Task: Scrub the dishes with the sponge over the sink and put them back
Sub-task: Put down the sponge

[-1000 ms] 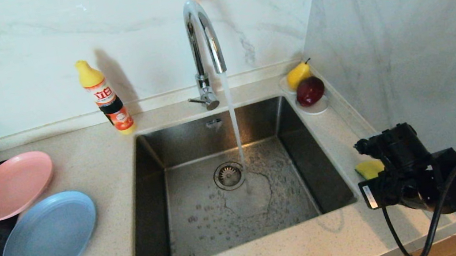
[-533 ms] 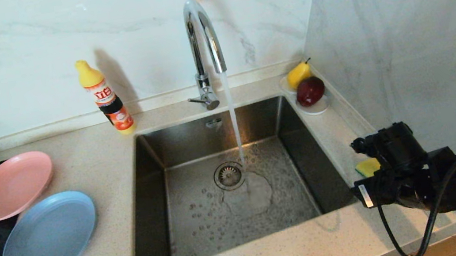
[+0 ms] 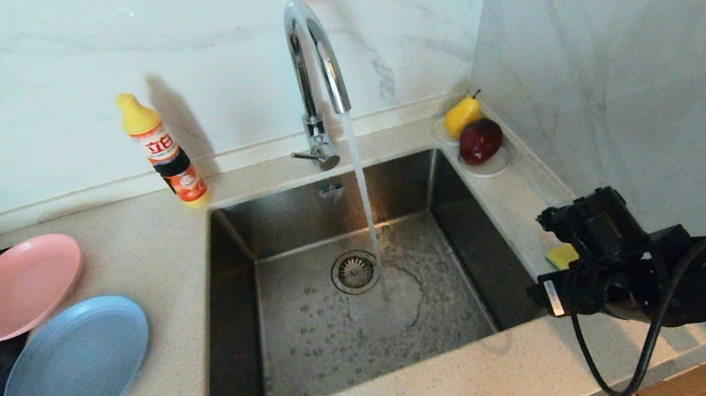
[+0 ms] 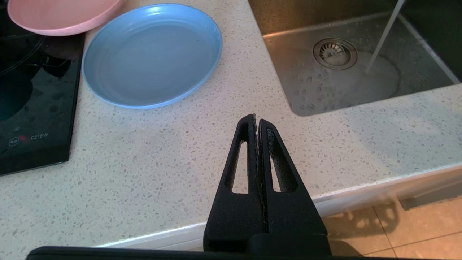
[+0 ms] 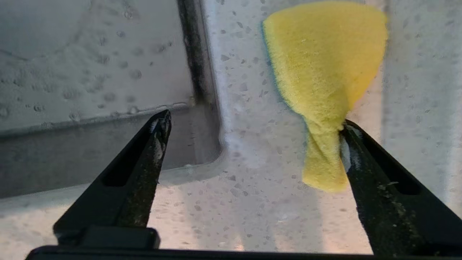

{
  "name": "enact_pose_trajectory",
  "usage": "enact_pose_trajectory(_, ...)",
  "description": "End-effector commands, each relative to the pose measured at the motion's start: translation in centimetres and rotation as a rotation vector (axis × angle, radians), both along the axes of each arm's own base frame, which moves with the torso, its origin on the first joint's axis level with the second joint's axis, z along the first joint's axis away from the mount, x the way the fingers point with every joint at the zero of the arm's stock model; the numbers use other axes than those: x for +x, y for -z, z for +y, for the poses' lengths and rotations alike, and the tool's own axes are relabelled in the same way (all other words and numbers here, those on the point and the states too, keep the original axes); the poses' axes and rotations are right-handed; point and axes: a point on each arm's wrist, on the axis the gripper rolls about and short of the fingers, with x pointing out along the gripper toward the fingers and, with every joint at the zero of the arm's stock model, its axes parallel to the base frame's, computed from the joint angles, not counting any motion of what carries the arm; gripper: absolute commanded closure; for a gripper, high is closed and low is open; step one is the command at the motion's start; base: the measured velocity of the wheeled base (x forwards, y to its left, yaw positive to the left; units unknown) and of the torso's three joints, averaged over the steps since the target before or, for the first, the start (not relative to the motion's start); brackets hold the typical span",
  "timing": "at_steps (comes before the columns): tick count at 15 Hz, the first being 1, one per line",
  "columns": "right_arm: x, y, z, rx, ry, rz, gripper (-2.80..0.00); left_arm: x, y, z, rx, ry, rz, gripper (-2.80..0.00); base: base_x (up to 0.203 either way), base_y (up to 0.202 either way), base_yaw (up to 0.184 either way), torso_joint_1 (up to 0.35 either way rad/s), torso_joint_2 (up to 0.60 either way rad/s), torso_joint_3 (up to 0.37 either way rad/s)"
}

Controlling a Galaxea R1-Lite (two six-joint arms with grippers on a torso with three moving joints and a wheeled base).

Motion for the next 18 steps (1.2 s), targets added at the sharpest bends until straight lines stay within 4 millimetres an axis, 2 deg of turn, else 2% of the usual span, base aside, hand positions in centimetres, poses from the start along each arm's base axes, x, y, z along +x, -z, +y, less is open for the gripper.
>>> enact_pose_trajectory(1, 0.1, 0.1, 0.3, 0.006, -0.002, 0.002, -2.80, 0.0, 0.0, 0.0, 0.000, -0.001, 0.002, 0.00, 0.000, 0.000, 0.000, 0.000, 0.00, 0.000)
enact_pose_trajectory(12, -0.1, -0.5, 1.3, 0.103, 0.020, 0.014, -2.80, 0.0, 0.0, 0.0, 0.000, 0.000, 0.002, 0.00, 0.000, 0.000, 0.000, 0.000, 0.00, 0.000)
enact_pose_trajectory(18, -0.3, -0.8, 1.2, 0.094, 0.030, -0.002, -2.80, 0.0, 0.0, 0.0, 0.000, 0.000, 0.002, 0.00, 0.000, 0.000, 0.000, 0.000, 0.00, 0.000)
